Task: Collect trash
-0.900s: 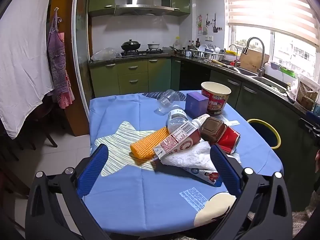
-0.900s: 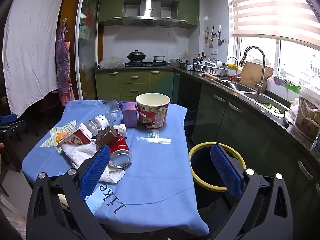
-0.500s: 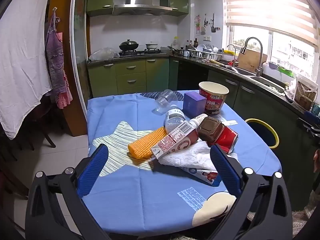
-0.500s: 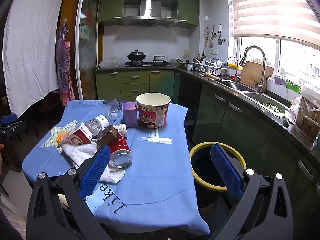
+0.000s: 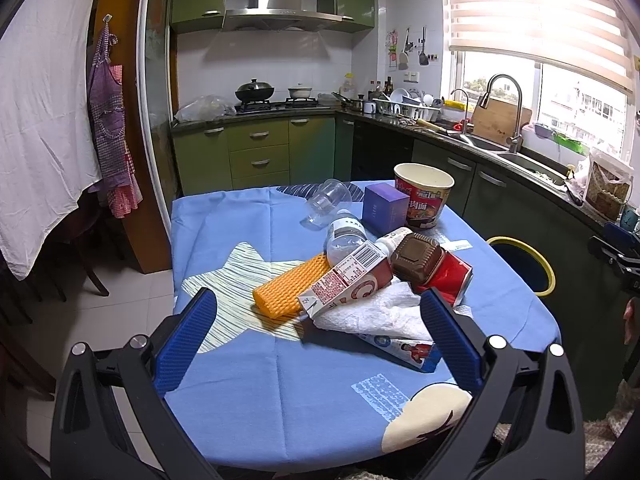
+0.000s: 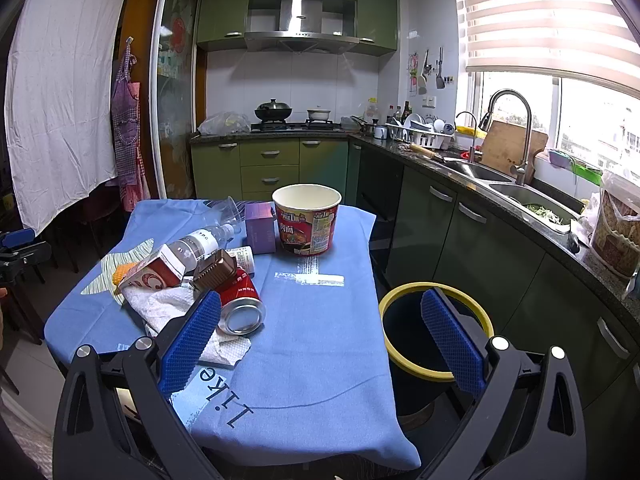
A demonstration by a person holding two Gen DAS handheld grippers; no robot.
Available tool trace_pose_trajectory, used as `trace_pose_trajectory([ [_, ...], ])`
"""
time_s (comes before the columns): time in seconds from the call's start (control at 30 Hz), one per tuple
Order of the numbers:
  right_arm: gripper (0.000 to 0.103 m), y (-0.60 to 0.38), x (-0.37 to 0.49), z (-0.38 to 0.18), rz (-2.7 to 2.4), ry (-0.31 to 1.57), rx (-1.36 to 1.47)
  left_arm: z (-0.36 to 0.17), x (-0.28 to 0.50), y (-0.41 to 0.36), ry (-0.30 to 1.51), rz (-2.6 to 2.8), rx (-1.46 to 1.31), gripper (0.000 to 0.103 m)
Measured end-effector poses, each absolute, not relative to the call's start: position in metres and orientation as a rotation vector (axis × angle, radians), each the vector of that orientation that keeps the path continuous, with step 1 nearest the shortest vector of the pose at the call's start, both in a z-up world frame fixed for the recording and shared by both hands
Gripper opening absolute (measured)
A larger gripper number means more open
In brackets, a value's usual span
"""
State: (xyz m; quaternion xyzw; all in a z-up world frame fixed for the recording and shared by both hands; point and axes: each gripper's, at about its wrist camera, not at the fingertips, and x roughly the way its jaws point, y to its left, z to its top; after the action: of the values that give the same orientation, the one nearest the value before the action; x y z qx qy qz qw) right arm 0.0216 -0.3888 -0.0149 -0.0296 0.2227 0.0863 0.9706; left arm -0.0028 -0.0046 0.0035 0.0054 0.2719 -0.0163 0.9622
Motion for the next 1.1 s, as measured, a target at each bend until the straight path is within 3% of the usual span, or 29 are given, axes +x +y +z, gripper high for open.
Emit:
trace_pose_trajectory([
  [1.1,0.099,-0.3867,0.024,-0.0199,0.179,0.455,-0.057,-0.0019,-0.0033,-0.0053,0.554,-0.052,0.007,0.097],
])
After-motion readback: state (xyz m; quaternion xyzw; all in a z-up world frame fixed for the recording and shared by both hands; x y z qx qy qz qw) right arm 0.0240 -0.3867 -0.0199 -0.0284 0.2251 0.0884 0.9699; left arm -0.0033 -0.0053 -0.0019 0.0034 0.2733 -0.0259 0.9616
